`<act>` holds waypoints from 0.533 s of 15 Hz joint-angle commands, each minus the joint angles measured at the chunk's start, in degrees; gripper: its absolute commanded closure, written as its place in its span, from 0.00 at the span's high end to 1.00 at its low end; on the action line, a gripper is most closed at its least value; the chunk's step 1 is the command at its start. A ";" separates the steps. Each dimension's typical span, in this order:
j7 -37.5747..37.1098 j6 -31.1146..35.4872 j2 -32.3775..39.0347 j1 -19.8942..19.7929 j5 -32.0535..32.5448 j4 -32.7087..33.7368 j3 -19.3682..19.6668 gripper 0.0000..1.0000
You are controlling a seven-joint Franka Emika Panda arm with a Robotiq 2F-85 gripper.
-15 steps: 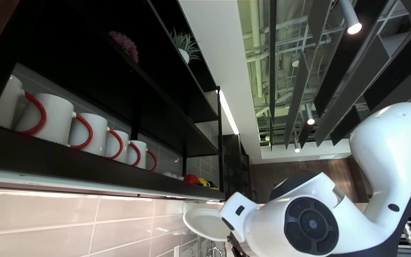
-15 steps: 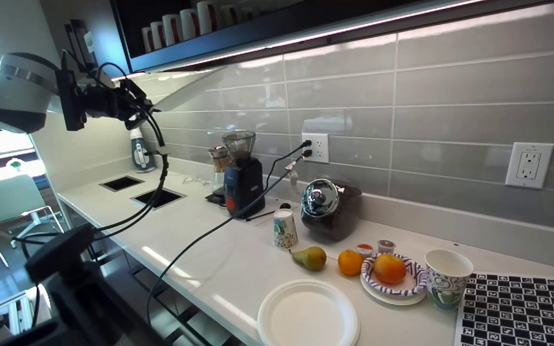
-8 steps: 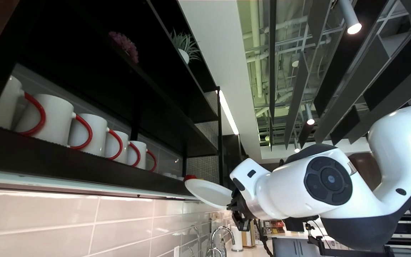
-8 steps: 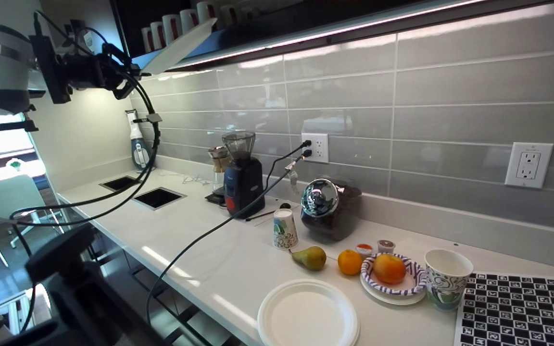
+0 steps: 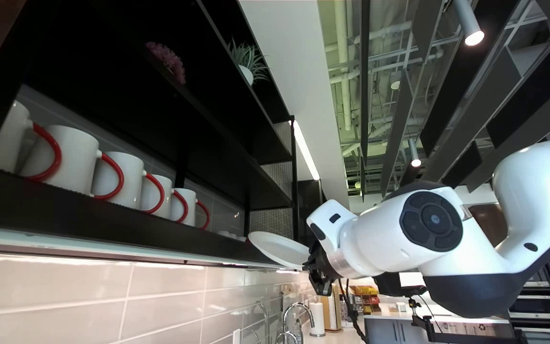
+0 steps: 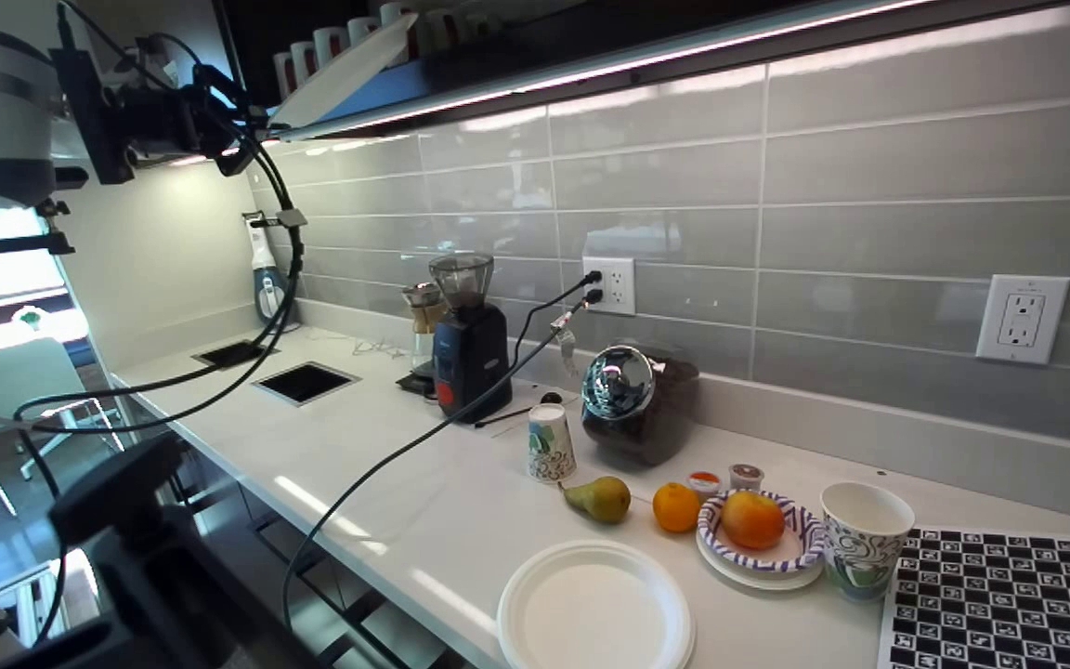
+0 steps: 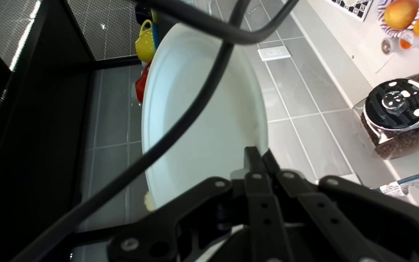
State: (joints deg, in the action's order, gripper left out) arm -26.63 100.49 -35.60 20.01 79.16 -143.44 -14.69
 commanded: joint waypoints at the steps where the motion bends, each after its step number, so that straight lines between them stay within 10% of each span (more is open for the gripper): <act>1: 8.39 2.53 -2.14 0.44 -0.59 3.83 3.02 0.01; 8: 18.40 5.76 -2.79 -1.37 -2.68 9.68 5.42 0.02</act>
State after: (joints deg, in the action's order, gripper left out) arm -8.36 105.60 -38.33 19.99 77.02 -133.79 -8.37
